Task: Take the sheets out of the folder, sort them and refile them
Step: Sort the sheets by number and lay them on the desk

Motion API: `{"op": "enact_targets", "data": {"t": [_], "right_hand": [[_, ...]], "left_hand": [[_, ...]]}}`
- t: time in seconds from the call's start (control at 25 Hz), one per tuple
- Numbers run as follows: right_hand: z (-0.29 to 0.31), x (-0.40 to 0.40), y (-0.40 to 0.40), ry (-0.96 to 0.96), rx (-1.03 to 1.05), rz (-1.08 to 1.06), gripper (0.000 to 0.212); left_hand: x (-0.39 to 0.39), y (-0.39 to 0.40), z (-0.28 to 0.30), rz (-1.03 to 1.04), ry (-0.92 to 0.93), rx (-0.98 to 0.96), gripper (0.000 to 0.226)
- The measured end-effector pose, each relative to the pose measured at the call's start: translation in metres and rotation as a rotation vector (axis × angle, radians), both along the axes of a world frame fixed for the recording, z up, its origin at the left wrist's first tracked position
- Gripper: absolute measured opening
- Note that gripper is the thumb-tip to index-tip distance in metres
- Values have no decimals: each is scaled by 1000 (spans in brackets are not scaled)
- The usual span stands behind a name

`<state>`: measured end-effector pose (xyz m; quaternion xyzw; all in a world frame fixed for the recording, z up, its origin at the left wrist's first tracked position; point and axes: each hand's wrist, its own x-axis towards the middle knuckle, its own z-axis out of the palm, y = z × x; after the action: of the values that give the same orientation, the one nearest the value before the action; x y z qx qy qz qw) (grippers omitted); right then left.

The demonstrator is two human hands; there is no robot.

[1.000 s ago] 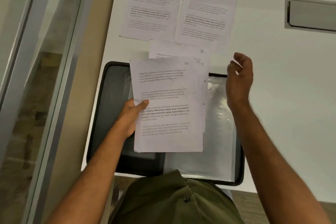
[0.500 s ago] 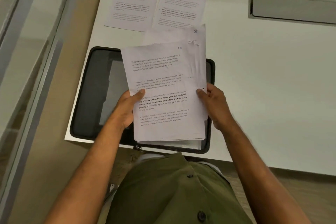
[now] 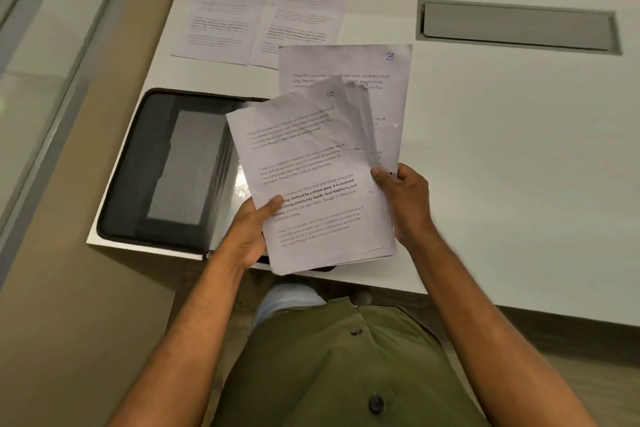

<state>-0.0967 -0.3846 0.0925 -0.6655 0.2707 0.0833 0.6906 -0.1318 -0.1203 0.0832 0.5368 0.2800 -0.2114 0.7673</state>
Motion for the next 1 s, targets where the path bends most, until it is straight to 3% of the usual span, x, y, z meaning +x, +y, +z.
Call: {"op": "enact_targets", "data": {"t": [0.16, 0.4, 0.76, 0.88, 1.0], "right_hand": [[-1, 18, -9, -26, 12, 5, 32], [-5, 83, -33, -74, -29, -149, 14], [-76, 204, -82, -8, -283, -199, 10], [-88, 234, -83, 12, -420, -175, 38], [-103, 230, -71, -196, -867, 15, 62]], "left_hand": [[9, -11, 1, 43, -20, 42, 29], [70, 4, -5, 63, 1, 72, 39], [115, 20, -32, 94, 70, 59, 36], [119, 23, -39, 69, 110, 81, 35], [128, 30, -45, 76, 146, 74, 32]]}}
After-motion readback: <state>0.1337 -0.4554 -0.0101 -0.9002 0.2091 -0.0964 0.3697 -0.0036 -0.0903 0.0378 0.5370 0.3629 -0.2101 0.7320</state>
